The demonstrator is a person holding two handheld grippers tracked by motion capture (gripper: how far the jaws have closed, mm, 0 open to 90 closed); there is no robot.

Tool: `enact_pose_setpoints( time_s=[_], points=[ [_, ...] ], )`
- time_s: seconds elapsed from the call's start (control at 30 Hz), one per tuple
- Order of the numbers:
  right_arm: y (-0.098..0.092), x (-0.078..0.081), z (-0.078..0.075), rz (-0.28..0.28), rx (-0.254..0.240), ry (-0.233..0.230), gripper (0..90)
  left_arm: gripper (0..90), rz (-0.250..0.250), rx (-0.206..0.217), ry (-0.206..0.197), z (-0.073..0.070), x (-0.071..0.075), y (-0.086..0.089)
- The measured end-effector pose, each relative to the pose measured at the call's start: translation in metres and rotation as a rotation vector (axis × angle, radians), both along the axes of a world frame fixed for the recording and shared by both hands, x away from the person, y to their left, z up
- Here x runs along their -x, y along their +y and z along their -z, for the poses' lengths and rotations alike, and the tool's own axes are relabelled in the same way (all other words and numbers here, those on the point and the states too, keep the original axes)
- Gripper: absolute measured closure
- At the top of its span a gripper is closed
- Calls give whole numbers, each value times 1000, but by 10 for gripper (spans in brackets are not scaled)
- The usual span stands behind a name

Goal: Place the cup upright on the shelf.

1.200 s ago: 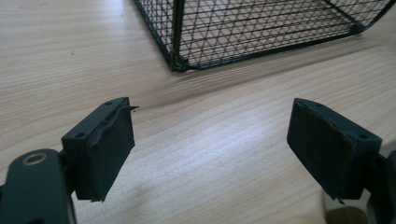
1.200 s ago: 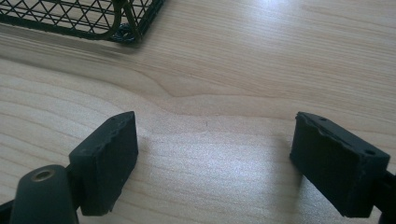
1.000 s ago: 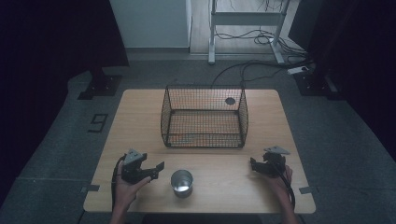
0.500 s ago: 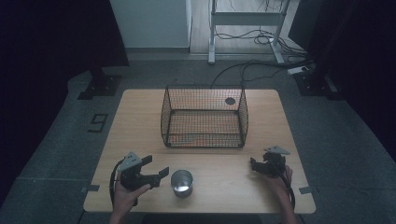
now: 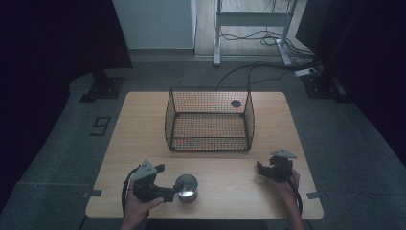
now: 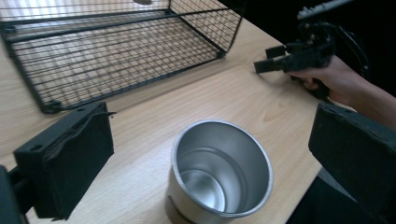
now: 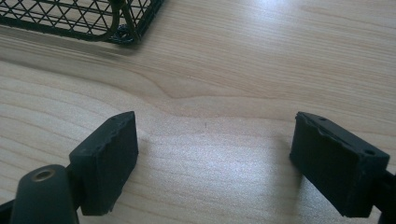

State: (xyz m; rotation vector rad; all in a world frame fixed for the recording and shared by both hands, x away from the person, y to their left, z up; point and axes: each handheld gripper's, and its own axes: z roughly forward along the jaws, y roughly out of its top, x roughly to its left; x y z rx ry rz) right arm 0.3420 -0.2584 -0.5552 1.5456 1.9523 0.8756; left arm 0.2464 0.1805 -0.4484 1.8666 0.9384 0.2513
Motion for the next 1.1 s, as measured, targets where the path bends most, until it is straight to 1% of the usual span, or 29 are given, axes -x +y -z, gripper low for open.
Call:
enact_pose_setpoints(
  time_s=[0.07,0.17,0.2,0.33,0.37,0.4,0.43,0.5,0.67,0.7,0.73,0.77,0.8,0.9,0.97,1.0,1.1],
  points=[
    [0,0,0,0,0,0,145,0,8,-10,1,1,1,-5],
    [0,0,0,4,-1,0,145,0,2,-30,13,7,2,-14],
    [0,0,0,4,-1,0,145,0,2,-30,13,7,2,-14],
    [0,0,0,4,0,0,145,0,3,-49,18,14,2,-24],
    [0,0,0,3,0,0,145,0,-1,-67,17,17,2,-28],
    [0,0,0,4,-1,0,145,0,-1,-67,17,17,2,-28],
    [0,0,0,4,-1,0,145,0,0,-79,21,20,2,-31],
    [0,0,0,4,-1,0,145,0,0,-81,26,21,2,-33],
    [0,0,0,3,-1,1,145,0,-23,-102,40,31,1,-38],
    [0,0,0,3,-1,1,144,0,-23,-102,40,31,1,-38],
    [0,0,0,3,-1,1,145,0,-25,-120,36,34,2,-40],
    [0,0,0,3,-1,1,145,0,-25,-120,36,34,2,-40],
    [0,0,0,4,0,1,144,0,-28,-130,33,36,3,-43],
    [0,0,0,4,-1,1,144,0,-30,-137,35,39,3,-46],
    [0,0,0,4,-1,2,144,0,-39,-156,32,44,2,-50],
    [0,0,0,4,-1,2,144,0,-39,-156,32,44,2,-50],
    [0,-1,0,4,-3,1,144,0,-44,-178,32,50,1,-54]
  ],
)
